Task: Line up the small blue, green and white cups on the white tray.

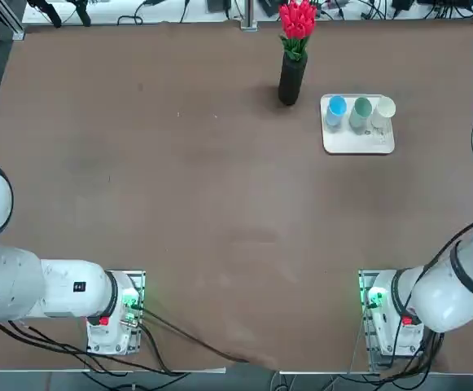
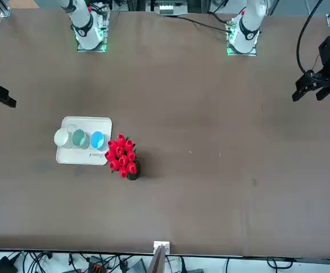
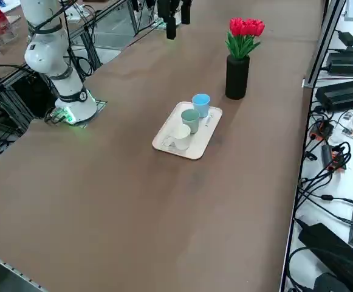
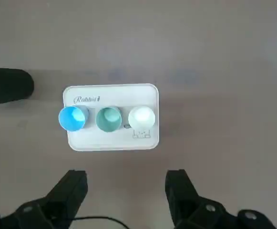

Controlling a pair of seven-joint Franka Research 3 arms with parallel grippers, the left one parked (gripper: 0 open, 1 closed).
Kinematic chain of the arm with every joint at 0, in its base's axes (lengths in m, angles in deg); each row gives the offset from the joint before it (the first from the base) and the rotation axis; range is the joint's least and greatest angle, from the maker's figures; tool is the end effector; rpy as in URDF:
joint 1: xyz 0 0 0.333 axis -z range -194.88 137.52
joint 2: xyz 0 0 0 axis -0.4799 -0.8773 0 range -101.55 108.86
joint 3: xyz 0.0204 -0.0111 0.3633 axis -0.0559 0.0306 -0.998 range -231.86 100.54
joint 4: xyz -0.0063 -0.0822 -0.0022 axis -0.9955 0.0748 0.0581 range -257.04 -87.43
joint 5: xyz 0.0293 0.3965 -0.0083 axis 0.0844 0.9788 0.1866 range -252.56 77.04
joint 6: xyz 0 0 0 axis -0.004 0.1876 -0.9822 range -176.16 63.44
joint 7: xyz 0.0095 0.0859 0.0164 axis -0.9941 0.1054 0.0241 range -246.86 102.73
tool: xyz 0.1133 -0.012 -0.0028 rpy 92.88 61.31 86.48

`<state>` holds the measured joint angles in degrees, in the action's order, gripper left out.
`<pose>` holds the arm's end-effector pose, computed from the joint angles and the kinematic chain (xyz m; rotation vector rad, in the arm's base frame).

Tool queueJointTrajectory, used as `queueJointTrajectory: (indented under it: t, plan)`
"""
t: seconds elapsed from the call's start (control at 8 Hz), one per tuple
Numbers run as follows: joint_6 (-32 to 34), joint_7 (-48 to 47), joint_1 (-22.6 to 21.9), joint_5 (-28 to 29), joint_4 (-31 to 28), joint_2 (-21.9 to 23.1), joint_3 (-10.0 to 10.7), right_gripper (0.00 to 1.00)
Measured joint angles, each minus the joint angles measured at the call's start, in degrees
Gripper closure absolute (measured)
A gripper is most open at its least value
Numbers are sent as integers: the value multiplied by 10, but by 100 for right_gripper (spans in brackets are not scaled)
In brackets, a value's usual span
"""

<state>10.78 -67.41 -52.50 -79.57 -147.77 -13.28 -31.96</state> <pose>0.6265 -0.0194 0.6810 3.1245 -0.0779 -0.0985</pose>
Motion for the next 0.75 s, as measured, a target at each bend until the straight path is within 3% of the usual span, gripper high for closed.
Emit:
queueJointTrajectory:
  t: [0.12, 0.25, 0.5, 0.62, 0.75]
  plan:
    - [-12, 4, 3, -5, -4, 4, -12, 0]
    - [-31, 6, 25, -25, -24, 23, -50, 0]
    - [-73, 5, 126, -87, -112, 90, -205, 0]
    - [-105, 4, 167, -96, -163, 123, -264, 0]
    - [-150, -2, 182, -98, -221, 155, -289, 0]
